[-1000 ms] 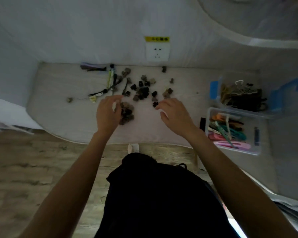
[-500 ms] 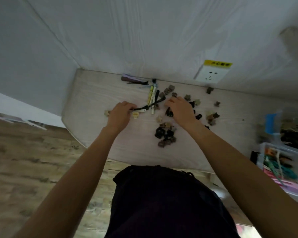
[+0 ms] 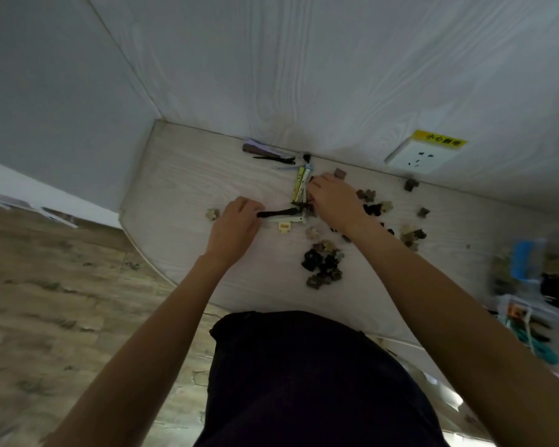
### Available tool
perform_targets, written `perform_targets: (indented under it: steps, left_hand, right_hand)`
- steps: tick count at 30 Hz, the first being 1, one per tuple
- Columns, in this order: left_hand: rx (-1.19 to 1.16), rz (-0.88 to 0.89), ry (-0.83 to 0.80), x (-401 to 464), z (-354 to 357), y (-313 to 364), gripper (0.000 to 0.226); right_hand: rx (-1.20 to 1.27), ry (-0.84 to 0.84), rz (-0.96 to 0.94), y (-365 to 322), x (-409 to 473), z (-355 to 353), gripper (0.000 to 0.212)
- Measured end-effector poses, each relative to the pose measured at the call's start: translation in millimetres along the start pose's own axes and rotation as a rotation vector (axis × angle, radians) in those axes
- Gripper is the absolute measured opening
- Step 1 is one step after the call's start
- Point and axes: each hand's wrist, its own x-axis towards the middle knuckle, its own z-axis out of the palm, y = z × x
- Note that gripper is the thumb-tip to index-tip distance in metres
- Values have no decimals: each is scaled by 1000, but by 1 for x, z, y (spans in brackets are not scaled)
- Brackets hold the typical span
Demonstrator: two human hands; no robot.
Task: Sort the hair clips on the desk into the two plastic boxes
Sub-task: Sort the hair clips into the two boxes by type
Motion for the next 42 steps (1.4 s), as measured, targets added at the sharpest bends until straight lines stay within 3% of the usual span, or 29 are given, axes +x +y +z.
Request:
perform_targets:
  steps: [6,8,10,13,20,26,30,35,38,42]
  left_hand:
    - [69,26,41,-17,0,-6,20]
    - [58,-41,28,-15,-1,-4,16]
    - [31,-108,34,-16,-3,-4,18]
    - [-7,-39,78,-12,-7,4,17]
    - [2,27,-113,18,7,26,18]
    - [40,-99,-208,26,4,25,33]
    - [118,-124,-252,28,5,28,30]
    - [128,-133,-187,14,7,22,24]
    - [94,-174,-148,5,-1,15,29]
    - [43,-259,-148,8,-15,7,34]
  right_hand:
    - [-106,-22,10,8,-11,8,17]
    - [-83,-30,30,8,-18,8,14]
    - [-57,-62,64,6,-22,7,21]
    - [-67,-69,86,2,-24,6,25]
    - [-7,-99,172,6,-34,8,18]
    - [249,-66,289,13,-47,-2,18]
    - [371,-86,302,4,-30,-11,13]
    - [261,-169,141,-4,0,-7,29]
    - [104,-238,2,3,6,-2,38]
    - [89,-289,-57,13,9,-3,41]
